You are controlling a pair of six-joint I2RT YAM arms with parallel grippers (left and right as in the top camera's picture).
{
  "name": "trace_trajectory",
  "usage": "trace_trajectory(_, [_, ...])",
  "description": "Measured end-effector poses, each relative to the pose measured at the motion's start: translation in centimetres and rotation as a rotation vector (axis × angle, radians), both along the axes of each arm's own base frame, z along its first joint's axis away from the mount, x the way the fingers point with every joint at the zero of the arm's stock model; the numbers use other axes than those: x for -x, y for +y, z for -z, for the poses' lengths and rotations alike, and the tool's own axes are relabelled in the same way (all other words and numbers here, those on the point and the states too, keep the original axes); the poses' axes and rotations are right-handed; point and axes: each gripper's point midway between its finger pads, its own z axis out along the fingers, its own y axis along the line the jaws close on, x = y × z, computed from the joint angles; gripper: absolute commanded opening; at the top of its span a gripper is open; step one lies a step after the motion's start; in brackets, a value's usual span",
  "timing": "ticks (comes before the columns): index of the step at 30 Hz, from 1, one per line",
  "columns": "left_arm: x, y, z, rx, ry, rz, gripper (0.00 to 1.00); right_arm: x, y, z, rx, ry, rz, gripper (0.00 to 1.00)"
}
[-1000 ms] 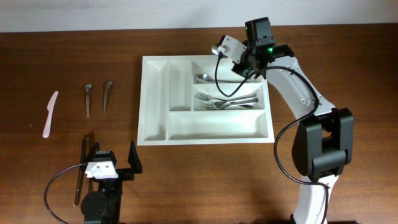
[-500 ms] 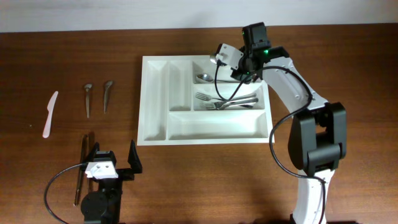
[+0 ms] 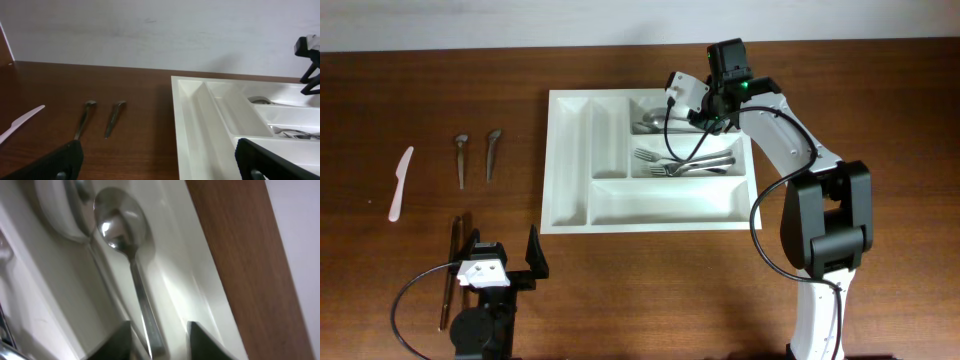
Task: Pack container
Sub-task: 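Lower the spoon beside the first spoon and open the right gripper, then retract the right gripper to the right side of the table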
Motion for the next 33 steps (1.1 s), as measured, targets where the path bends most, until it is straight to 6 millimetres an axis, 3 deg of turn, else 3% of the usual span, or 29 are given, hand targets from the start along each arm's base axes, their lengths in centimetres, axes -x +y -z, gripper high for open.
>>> trace_trajectory(4, [0.0, 0.0, 0.0, 0.0, 0.0, 0.0, 0.99, -1.5, -0.2, -2.4, -0.032, -0.036, 0.087, 0.95])
trace_trajectory(5, [0.0, 0.0, 0.0, 0.0, 0.0, 0.0, 0.99, -2.1, -0.3, -3.5, -0.042, -0.051, 0.12, 0.99])
trace_trajectory(9, [0.0, 0.0, 0.0, 0.0, 0.0, 0.0, 0.99, -4.0, -2.0, -10.0, -0.052, -0.139, 0.286, 0.99])
trace_trajectory(12, [0.0, 0.0, 0.0, 0.0, 0.0, 0.0, 0.99, -3.8, -4.2, -14.4, -0.028, -0.178, 0.42, 0.99])
trace_trajectory(15, [0.0, 0.0, 0.0, 0.0, 0.0, 0.0, 0.99, -2.0, -7.7, -17.7, 0.022, -0.174, 0.563, 0.99])
trace_trajectory(22, [0.0, 0.0, 0.0, 0.0, 0.0, 0.0, 0.99, 3.9, -18.0, -22.3, 0.096, -0.109, 0.872, 0.99])
trace_trajectory(28, [0.0, 0.0, 0.0, 0.0, 0.0, 0.0, 0.99, 9.9, -26.1, -23.4, 0.098, -0.018, 1.163, 0.99])
trace_trajectory(33, [0.0, 0.0, 0.0, 0.0, 0.0, 0.0, 0.99, 12.4, -31.9, -23.1, 0.034, 0.004, 1.38, 0.99])
